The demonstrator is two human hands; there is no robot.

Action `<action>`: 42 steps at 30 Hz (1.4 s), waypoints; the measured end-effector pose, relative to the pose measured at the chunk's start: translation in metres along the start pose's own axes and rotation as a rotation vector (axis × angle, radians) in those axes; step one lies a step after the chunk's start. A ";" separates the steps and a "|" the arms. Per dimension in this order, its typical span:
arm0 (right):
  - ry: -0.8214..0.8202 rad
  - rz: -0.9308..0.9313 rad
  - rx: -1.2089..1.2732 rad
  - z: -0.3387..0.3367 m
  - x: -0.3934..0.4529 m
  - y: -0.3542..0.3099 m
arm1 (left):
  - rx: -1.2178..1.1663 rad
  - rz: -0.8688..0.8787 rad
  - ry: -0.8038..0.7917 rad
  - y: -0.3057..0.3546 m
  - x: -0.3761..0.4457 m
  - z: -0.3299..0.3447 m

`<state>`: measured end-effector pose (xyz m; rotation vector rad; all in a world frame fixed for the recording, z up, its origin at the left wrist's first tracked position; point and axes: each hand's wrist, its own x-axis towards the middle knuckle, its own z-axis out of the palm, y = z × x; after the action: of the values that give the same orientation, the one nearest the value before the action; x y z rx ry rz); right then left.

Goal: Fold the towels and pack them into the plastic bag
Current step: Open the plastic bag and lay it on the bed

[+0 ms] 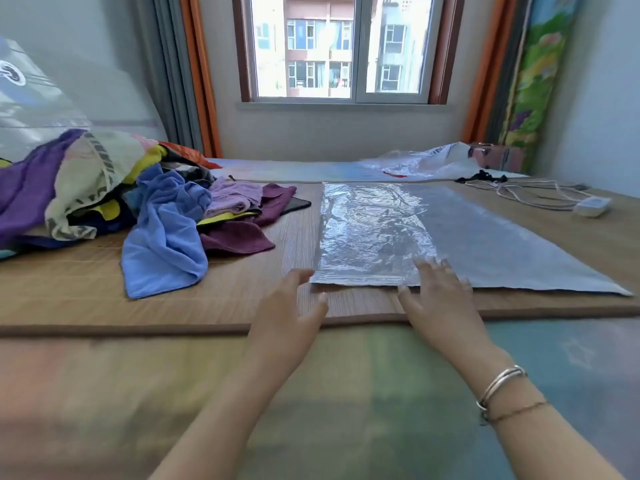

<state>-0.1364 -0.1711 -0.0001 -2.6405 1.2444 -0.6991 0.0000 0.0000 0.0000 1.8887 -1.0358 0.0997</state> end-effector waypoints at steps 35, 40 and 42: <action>-0.076 -0.319 0.184 -0.035 -0.062 -0.046 | -1.069 -0.712 -0.192 0.020 -0.039 -0.004; -0.069 -0.304 0.168 -0.035 -0.064 -0.045 | -1.142 -0.716 -0.222 0.022 -0.039 0.004; -0.069 -0.298 0.173 -0.036 -0.065 -0.044 | -1.145 -0.699 -0.217 0.022 -0.039 0.005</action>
<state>-0.1583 -0.0905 0.0233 -2.7031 0.7432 -0.7127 -0.0416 0.0156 -0.0057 1.0742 -0.3258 -0.9246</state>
